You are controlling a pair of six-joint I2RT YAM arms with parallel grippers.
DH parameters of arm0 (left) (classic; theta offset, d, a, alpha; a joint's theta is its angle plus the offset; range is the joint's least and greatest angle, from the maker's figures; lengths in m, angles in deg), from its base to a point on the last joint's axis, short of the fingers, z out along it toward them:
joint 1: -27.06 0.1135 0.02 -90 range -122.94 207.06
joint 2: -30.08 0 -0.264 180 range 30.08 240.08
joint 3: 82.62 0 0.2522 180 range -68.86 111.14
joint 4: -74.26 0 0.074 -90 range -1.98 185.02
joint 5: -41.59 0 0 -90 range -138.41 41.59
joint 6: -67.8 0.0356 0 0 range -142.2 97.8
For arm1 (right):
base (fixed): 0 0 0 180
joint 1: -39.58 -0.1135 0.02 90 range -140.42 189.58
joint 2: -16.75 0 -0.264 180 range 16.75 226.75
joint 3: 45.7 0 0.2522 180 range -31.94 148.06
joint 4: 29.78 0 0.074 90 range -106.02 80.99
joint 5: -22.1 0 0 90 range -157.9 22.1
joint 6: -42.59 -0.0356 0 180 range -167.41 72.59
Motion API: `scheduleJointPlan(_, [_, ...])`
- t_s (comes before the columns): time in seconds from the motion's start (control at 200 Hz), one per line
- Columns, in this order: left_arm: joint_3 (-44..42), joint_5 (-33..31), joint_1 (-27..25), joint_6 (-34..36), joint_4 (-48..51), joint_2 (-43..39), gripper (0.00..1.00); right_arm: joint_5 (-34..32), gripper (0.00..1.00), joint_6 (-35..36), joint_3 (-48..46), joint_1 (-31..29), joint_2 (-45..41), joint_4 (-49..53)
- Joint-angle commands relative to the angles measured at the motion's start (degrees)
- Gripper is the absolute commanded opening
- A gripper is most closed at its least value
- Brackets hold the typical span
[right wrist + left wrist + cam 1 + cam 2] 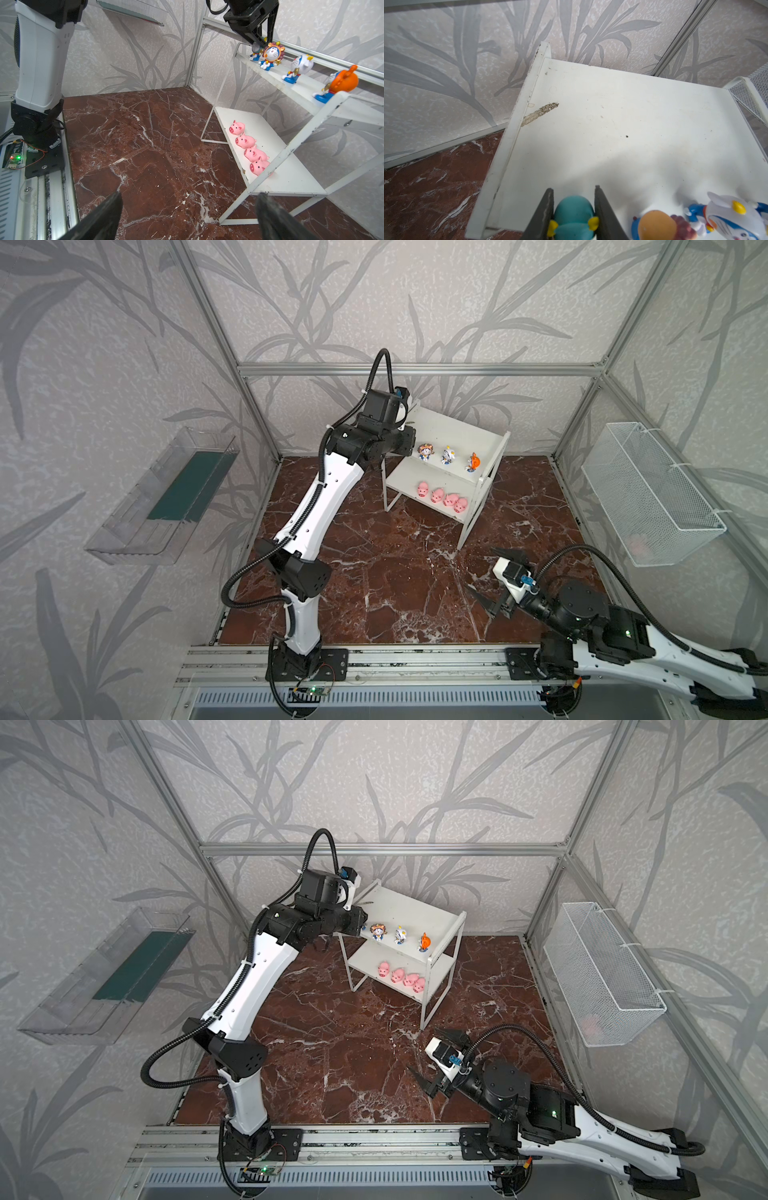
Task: Place and organize the plastic toys onto the shelf
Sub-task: 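Lower the teal figurine onto the top tier and open the left gripper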
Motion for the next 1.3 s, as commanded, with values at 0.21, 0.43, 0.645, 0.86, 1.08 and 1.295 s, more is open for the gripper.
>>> scheduleJointPlan(0.21, [1.87,1.0,0.24,1.59,1.25,1.03,0.31,-0.39,0.99,2.7,3.65,0.12,-1.44,-0.52])
scheduleJointPlan(0.43, [2.13,1.11,0.21,1.67,1.17,1.17,0.38,-0.57,0.99,2.51,3.28,0.14,-1.91,-0.29])
scheduleJointPlan(0.645, [2.14,1.29,0.27,1.59,1.08,1.19,0.44,-0.76,0.99,2.63,3.06,0.12,-1.89,-0.45])
scheduleJointPlan(0.86, [2.47,1.3,0.31,1.59,0.99,1.08,0.5,-0.76,0.99,2.51,2.82,0.13,-1.8,-0.52])
scheduleJointPlan(1.08, [3.48,1.65,0.52,1.5,1.07,1.12,0.55,-0.7,0.99,2.52,2.71,0.13,-1.54,-0.82])
scheduleJointPlan(1.295, [4.65,2.36,0.85,1.36,1.07,0.78,0.58,-0.7,0.99,2.56,2.56,0.12,-1.17,-1.39])
